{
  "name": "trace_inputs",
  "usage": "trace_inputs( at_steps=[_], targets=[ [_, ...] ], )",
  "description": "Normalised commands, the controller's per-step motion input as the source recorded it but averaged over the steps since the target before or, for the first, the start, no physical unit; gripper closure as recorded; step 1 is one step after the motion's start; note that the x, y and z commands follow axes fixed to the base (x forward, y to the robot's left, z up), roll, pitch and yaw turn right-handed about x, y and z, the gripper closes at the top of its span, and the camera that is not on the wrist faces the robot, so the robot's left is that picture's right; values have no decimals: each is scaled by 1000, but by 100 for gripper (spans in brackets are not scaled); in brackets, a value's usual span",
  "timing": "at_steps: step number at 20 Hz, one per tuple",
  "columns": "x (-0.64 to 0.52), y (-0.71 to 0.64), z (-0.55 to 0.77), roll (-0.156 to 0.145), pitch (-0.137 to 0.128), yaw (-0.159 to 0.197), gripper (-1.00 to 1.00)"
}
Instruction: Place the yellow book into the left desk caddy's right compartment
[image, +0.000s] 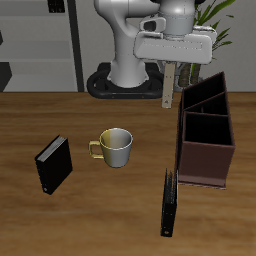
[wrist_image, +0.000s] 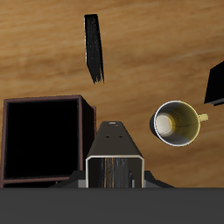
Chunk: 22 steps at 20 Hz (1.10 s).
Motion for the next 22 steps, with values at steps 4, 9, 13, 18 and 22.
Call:
trace_inputs(
  at_steps=[4, 9, 13, 18, 22],
  targets=[
    [92, 254, -21, 29, 7, 0, 100],
    [119, 357, -50, 37, 16, 8, 100],
    [114, 335, 5, 39, -1, 17, 100],
    [160, 297, -71, 13, 8, 20, 100],
    [115, 160, -50, 11, 15, 3, 100]
  ],
)
